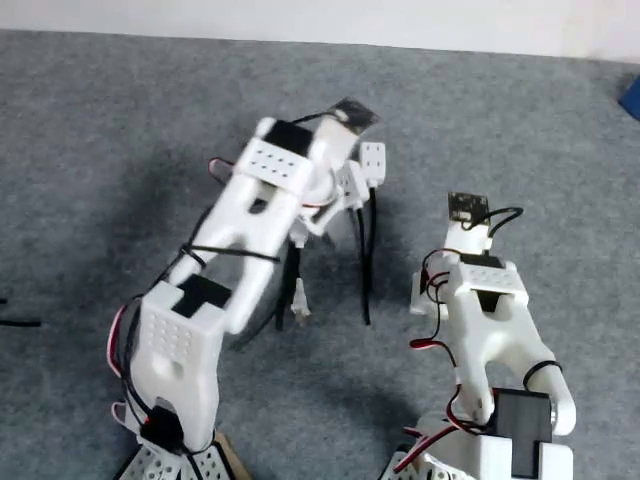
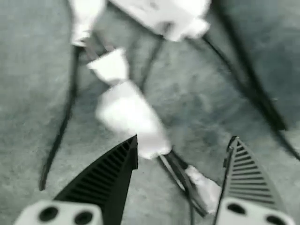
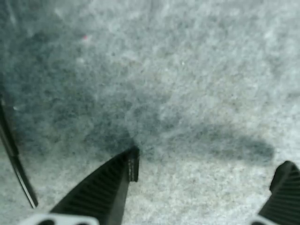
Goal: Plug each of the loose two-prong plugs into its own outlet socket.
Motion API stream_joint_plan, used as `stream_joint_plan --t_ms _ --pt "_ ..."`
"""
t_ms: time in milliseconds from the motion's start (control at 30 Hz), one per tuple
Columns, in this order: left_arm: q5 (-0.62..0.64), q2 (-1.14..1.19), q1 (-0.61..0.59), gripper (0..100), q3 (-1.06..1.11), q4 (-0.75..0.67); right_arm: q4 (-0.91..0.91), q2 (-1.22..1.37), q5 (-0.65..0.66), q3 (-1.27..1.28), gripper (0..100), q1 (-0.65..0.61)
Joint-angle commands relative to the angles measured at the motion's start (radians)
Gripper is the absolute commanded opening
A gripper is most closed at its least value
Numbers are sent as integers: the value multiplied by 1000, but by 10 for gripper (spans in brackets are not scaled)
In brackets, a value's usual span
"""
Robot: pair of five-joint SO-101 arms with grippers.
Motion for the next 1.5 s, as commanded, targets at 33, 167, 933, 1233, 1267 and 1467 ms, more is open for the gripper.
stream_joint_plan --t_ms 33,167,933,1233,1267,1467 --pt "-6 -44 85 298 -56 54 -44 1 -6 -7 421 12" --pt "-43 -53 85 298 -41 66 -44 1 -6 -7 421 19" --pt "-21 194 -240 298 -116 -114 -44 1 -6 8 421 22" --pt "-17 113 -53 266 -194 12 -45 1 -6 7 421 21" --pt "-17 107 -38 266 -216 34 -45 1 -6 7 421 21" --pt "-17 105 30 264 -291 140 -45 1 -6 7 421 21"
